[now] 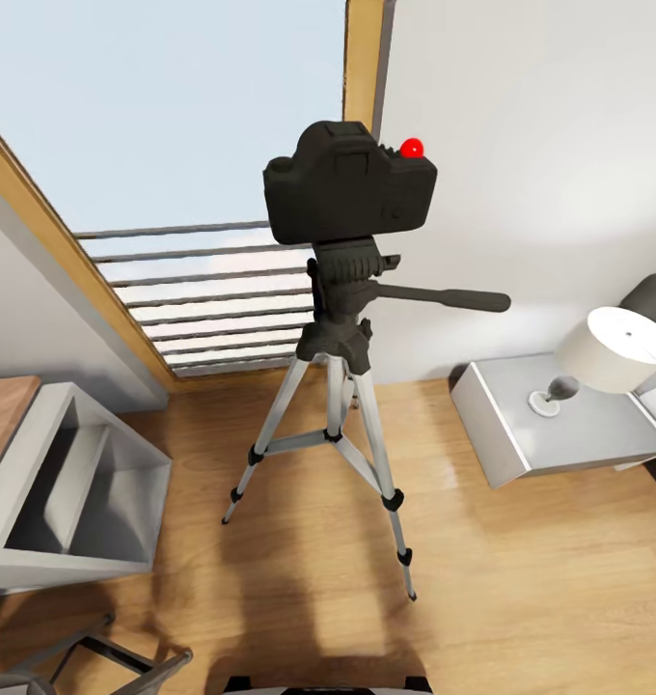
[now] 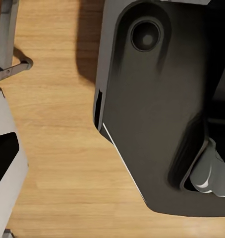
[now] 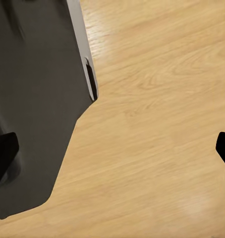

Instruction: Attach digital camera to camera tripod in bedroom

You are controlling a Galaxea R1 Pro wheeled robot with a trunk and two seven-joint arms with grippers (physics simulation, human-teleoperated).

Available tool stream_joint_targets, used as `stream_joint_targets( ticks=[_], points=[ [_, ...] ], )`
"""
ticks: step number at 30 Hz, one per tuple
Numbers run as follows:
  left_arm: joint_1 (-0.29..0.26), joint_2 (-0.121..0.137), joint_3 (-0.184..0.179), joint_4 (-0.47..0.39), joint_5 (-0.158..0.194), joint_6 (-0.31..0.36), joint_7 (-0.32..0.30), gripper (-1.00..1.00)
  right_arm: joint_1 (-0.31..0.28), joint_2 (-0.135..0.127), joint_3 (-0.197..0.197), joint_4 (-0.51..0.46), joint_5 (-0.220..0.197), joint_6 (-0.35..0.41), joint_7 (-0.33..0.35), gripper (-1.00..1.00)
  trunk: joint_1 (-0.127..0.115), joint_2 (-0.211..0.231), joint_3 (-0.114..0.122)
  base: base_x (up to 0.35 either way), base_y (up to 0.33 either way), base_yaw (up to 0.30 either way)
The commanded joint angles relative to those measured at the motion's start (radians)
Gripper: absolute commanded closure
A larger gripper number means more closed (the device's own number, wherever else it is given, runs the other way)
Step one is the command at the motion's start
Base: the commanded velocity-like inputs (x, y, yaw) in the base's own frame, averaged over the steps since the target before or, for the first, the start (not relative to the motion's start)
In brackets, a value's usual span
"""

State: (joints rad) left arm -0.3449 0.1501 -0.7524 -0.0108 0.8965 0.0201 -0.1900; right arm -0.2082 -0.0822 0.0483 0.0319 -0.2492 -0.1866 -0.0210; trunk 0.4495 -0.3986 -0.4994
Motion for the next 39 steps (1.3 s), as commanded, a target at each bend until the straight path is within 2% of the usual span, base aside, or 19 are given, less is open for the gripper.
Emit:
stream_joint_targets(
  ticks=[1,14,39],
  points=[
    [0.000,0.000,-0.008,-0.001,0.011,0.002,-0.003,-1.00,-0.001,0.000,0.005,0.003,-0.007,-0.007,-0.001,-1.00,0.001,-0.001,0.000,0.000,0.000,0.000],
    [0.000,-0.011,-0.008,-0.004,0.009,0.001,-0.003,-1.00,0.000,0.002,0.006,0.003,-0.005,-0.008,-0.004,-1.00,0.001,-0.001,0.021,0.000,0.000,0.000],
    [0.000,-0.013,-0.008,-0.005,0.006,0.001,-0.003,-1.00,0.015,0.005,0.008,0.003,-0.001,-0.010,-0.007,-1.00,0.001,-0.001,0.061,0.000,0.000,0.000]
  ],
)
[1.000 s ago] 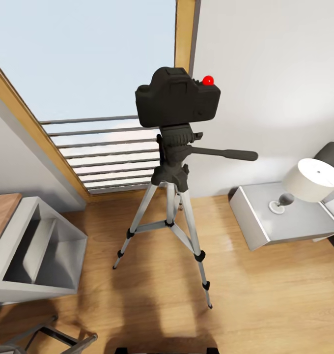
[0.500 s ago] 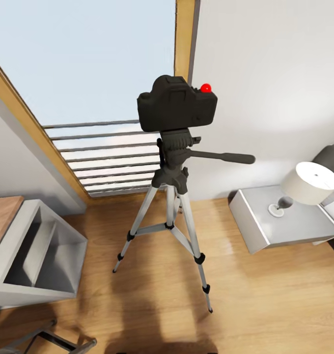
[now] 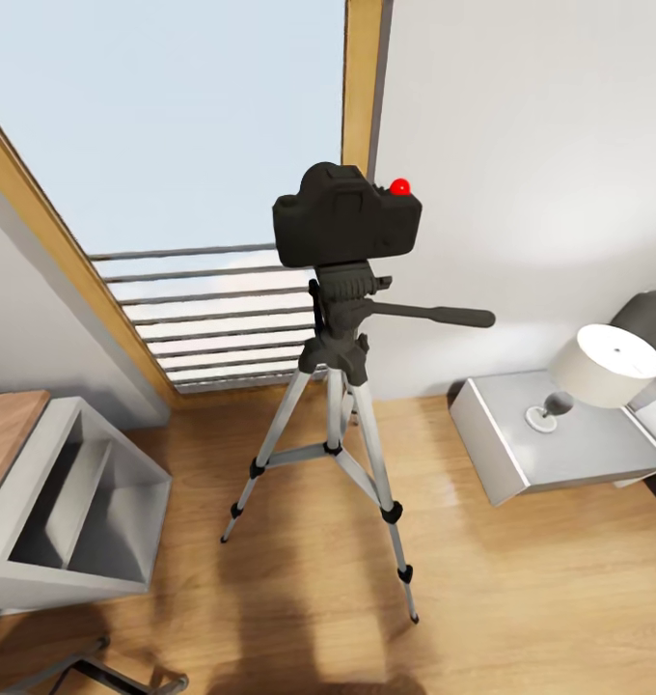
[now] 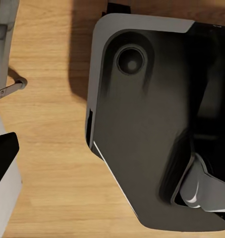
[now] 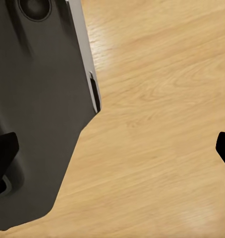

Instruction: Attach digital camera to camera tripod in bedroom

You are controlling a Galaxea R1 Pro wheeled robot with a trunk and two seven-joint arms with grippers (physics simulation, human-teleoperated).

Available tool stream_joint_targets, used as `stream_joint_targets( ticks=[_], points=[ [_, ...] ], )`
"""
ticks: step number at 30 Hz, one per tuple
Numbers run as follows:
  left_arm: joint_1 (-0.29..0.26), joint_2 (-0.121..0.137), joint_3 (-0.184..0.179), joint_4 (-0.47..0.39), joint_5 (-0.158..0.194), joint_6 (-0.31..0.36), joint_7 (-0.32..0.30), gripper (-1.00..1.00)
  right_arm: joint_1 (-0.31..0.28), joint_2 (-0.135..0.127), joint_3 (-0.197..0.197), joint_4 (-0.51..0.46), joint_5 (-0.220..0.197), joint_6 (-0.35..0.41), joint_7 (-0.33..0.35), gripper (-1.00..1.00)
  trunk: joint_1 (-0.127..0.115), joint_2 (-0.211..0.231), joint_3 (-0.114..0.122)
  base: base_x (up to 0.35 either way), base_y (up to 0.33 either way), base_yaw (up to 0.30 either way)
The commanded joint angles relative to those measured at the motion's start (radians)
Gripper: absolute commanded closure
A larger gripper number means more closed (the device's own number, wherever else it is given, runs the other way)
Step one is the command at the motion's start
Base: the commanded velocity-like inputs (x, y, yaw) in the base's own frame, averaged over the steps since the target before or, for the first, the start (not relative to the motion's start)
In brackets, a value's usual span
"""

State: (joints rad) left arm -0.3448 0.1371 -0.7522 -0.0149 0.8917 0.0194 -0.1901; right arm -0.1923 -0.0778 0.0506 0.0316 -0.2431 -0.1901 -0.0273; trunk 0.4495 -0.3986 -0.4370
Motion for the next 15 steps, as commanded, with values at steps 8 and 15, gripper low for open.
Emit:
stream_joint_targets(
  ticks=[8,15],
  points=[
    [0.000,0.000,-0.008,0.000,0.011,0.002,-0.003,-1.00,0.005,0.003,0.006,0.003,-0.007,-0.008,0.000,-1.00,0.001,-0.001,0.012,0.000,0.000,0.000],
    [0.000,0.000,-0.009,0.000,0.011,0.002,-0.003,-1.00,0.006,0.005,0.007,0.003,-0.006,-0.006,0.000,-1.00,0.001,-0.001,0.023,0.000,0.000,0.000]
  ],
)
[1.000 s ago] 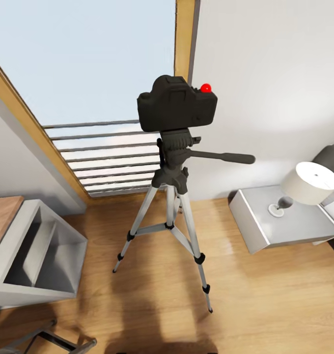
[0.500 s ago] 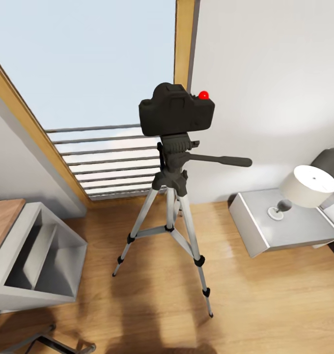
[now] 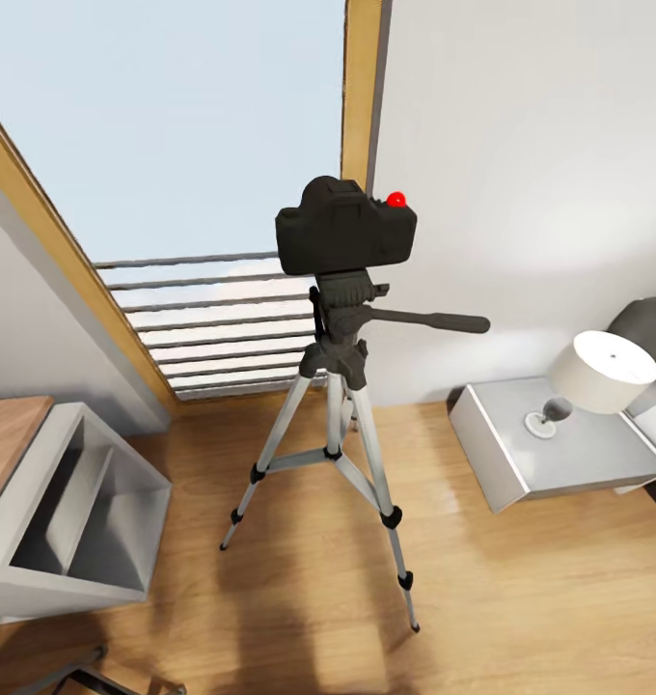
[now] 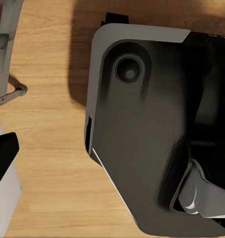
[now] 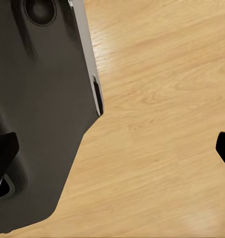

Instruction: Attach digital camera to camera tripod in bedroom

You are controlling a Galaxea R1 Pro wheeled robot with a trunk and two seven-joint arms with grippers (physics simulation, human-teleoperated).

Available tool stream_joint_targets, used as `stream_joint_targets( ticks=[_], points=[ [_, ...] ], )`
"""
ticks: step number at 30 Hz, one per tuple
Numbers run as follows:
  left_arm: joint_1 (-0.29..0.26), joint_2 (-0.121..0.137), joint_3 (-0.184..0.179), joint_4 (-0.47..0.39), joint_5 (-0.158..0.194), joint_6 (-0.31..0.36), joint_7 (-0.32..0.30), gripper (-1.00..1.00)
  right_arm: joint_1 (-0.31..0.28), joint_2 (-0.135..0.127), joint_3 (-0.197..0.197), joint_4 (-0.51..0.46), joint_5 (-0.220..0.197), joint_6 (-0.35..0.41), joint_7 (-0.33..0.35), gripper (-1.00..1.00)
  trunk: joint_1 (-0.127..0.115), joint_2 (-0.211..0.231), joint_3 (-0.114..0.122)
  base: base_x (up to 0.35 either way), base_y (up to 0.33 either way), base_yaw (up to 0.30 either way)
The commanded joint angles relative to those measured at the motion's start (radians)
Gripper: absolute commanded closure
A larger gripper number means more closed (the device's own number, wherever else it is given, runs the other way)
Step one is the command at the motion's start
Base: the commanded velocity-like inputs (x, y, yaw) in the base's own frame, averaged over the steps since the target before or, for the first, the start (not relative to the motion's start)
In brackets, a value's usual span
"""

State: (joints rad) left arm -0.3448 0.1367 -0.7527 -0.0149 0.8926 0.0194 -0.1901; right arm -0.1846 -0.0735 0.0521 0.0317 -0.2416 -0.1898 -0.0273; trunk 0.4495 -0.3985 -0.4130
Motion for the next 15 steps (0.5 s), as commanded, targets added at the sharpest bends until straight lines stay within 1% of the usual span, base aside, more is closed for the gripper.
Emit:
stream_joint_targets(
  ticks=[1,15],
  points=[
    [0.000,0.001,-0.008,0.000,0.011,0.002,-0.003,-1.00,-0.001,0.000,0.006,0.003,-0.007,-0.006,0.000,-1.00,0.001,-0.001,0.000,0.000,0.000,0.000],
    [0.000,0.000,-0.008,0.000,0.010,0.002,-0.003,-1.00,-0.001,0.000,0.007,0.002,-0.007,-0.005,0.000,-1.00,0.001,-0.001,0.023,0.000,0.000,0.000]
  ],
)
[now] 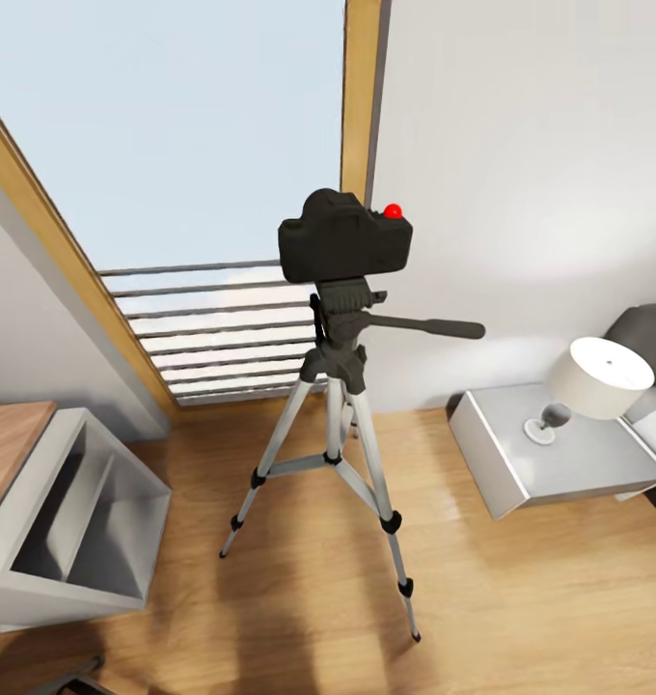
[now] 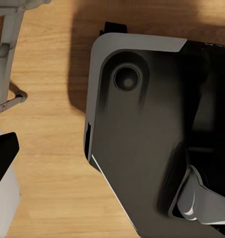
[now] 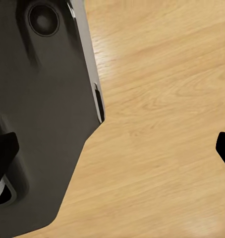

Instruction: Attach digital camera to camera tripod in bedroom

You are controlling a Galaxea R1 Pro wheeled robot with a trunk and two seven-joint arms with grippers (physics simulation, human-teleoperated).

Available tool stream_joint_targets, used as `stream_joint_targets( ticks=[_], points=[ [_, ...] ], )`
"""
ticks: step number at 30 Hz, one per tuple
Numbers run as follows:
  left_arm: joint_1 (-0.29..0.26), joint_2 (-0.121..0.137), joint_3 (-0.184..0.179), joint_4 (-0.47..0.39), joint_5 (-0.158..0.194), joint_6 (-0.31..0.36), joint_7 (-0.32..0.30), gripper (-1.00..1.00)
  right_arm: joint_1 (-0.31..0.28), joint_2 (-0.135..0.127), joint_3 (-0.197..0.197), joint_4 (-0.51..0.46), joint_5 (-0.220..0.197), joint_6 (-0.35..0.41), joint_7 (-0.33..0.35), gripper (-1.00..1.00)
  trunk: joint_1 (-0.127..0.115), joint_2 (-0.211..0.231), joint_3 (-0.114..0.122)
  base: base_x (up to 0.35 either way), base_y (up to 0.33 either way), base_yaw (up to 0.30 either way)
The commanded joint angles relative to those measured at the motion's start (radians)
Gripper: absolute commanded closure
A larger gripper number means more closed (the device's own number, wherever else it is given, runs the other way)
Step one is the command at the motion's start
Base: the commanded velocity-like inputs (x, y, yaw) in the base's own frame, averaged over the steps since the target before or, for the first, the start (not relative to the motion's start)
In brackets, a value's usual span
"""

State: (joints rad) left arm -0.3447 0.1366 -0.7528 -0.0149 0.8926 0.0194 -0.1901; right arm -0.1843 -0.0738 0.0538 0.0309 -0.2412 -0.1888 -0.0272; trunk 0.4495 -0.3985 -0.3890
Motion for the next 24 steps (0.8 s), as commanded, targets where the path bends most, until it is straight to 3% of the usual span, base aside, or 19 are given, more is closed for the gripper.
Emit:
stream_joint_targets(
  ticks=[1,24],
  points=[
    [0.000,0.000,-0.008,0.000,0.011,0.002,-0.003,-1.00,-0.001,0.000,0.006,0.003,-0.007,-0.006,0.000,-1.00,0.001,-0.001,0.000,0.000,0.000,0.000],
    [0.000,0.001,-0.008,0.000,0.011,0.002,-0.003,-1.00,-0.001,0.000,0.007,0.004,-0.007,-0.009,0.000,-1.00,0.001,-0.001,0.037,0.000,0.000,0.000]
  ],
)
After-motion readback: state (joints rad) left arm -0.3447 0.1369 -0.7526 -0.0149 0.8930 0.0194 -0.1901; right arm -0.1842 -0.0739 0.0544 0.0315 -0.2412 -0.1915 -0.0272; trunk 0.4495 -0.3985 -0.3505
